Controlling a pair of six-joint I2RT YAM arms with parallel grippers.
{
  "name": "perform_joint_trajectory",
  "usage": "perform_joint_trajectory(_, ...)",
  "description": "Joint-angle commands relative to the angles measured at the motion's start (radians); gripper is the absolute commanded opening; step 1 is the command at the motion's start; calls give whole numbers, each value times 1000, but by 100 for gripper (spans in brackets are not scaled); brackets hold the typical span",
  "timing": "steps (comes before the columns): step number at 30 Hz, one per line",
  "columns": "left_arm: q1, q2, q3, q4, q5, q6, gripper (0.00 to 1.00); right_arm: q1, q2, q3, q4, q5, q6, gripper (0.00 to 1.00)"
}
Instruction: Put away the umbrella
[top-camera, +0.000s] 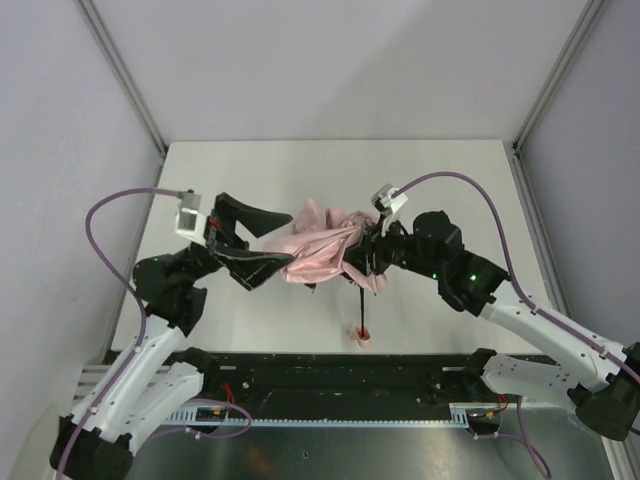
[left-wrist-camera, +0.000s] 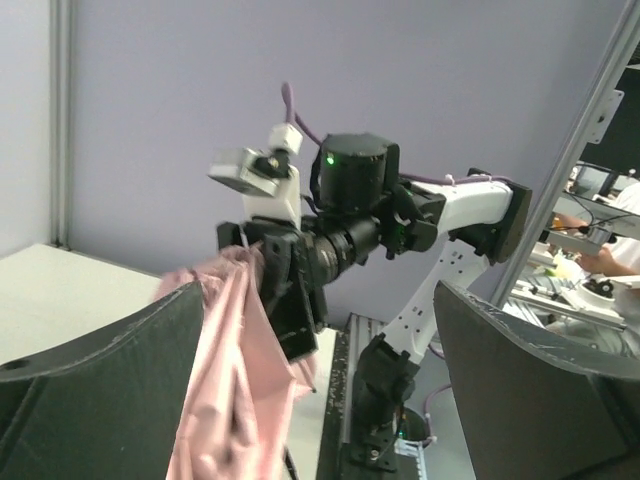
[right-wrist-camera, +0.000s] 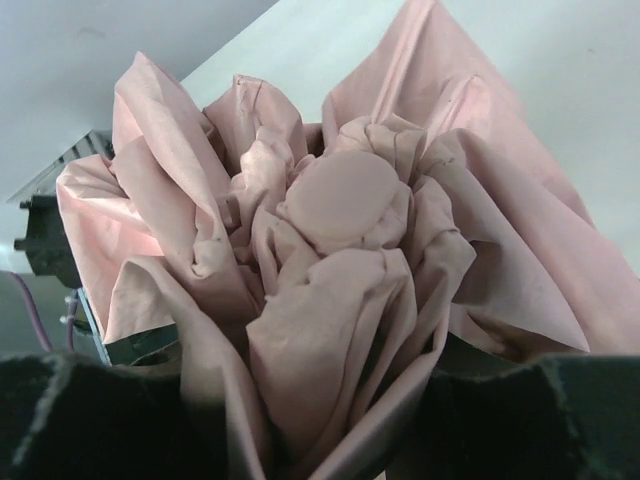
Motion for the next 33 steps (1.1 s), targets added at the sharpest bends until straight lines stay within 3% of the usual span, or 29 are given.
perform_joint_trajectory(1, -243, -29, 67, -457, -316, 461, 99, -7, -16, 105, -33, 72, 86, 0)
perform_joint_trajectory(4, -465, 35, 176, -753, -645, 712, 99, -7, -9, 138, -74, 67, 120, 0)
perform_joint_trajectory(8, -568, 144, 217, -838, -808, 792, 98, -6, -11, 160, -122, 37, 135, 0)
perform_joint_trajectory(11, -577, 231, 289, -987, -962, 790, 78, -11, -35, 161, -173, 32, 117, 0)
perform_joint_trajectory(18, -567, 272, 294, -1106, -1062, 816, 47, -91, -133, 166, -288, -201, 77, 0)
perform_joint_trajectory(22, -558, 252, 272, -1137, -1057, 826, 39, -116, -179, 173, -314, -319, 97, 0)
perform_joint_trajectory(24, -553, 227, 261, -1145, -1066, 819, 47, -118, -185, 187, -338, -302, 97, 0)
perform_joint_trajectory(29, -524, 90, 232, -1154, -1077, 799, 88, -124, -139, 256, -444, -24, 32, 0)
perform_joint_trajectory(33, -495, -61, 211, -1174, -1109, 771, 99, -129, -38, 329, -481, 375, -31, 0)
